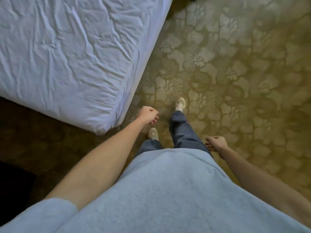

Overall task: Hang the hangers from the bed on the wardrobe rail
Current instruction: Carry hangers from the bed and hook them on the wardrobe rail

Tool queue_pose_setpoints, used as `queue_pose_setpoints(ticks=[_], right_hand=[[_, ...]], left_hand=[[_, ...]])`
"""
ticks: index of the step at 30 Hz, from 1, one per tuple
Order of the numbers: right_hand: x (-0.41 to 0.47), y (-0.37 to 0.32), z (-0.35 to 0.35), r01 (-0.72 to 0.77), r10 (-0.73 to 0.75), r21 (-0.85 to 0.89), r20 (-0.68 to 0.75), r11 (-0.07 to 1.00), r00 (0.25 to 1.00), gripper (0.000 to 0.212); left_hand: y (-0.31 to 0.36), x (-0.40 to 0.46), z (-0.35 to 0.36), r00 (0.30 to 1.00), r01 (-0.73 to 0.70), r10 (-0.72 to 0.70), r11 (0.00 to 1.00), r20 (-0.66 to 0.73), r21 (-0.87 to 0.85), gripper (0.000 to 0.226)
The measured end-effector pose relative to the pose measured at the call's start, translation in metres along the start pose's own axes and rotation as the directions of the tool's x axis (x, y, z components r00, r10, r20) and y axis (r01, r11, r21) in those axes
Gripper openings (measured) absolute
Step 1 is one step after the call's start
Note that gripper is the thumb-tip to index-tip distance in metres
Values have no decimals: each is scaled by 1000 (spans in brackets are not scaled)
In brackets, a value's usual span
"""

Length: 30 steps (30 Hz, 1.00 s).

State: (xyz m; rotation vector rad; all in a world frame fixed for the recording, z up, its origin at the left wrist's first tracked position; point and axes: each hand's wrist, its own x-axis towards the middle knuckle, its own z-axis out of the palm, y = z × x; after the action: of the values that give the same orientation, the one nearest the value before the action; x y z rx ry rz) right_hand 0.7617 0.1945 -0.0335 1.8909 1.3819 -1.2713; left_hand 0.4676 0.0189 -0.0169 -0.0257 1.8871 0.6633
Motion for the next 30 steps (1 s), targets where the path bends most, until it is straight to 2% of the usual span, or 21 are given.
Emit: queue_pose_setpoints(ticks=[6, 10, 12, 18, 22, 26, 30], right_hand=[[63, -99, -62, -58, 57, 16, 76, 998, 996, 11], [92, -209, -106, -15, 18, -36, 92, 999, 996, 13], [106, -272, -120, 56, -51, -52, 105, 997, 993, 15], [130, -478, -128, 351, -325, -146, 175, 925, 930, 20], [140, -598, -118, 480, -428, -205, 251, 853, 868, 16], [162, -691, -114, 517, -432, -292, 308, 805, 847, 17], [190, -754, -131, 446, -351, -410, 289, 796, 891, 18]], left_hand=[[131, 80, -14, 1000, -6, 7, 995, -9, 104, 16], [187, 107, -39, 993, 107, -99, 985, -63, 138, 20], [205, 119, -52, 985, 166, -158, 975, -70, 144, 23], [253, 147, -92, 953, 259, -252, 966, -167, 25, 22], [277, 180, -115, 932, 320, -327, 945, -154, -73, 19], [309, 228, -145, 922, 340, -361, 929, -144, -147, 22], [365, 281, -183, 920, 345, -375, 914, -117, -214, 27]])
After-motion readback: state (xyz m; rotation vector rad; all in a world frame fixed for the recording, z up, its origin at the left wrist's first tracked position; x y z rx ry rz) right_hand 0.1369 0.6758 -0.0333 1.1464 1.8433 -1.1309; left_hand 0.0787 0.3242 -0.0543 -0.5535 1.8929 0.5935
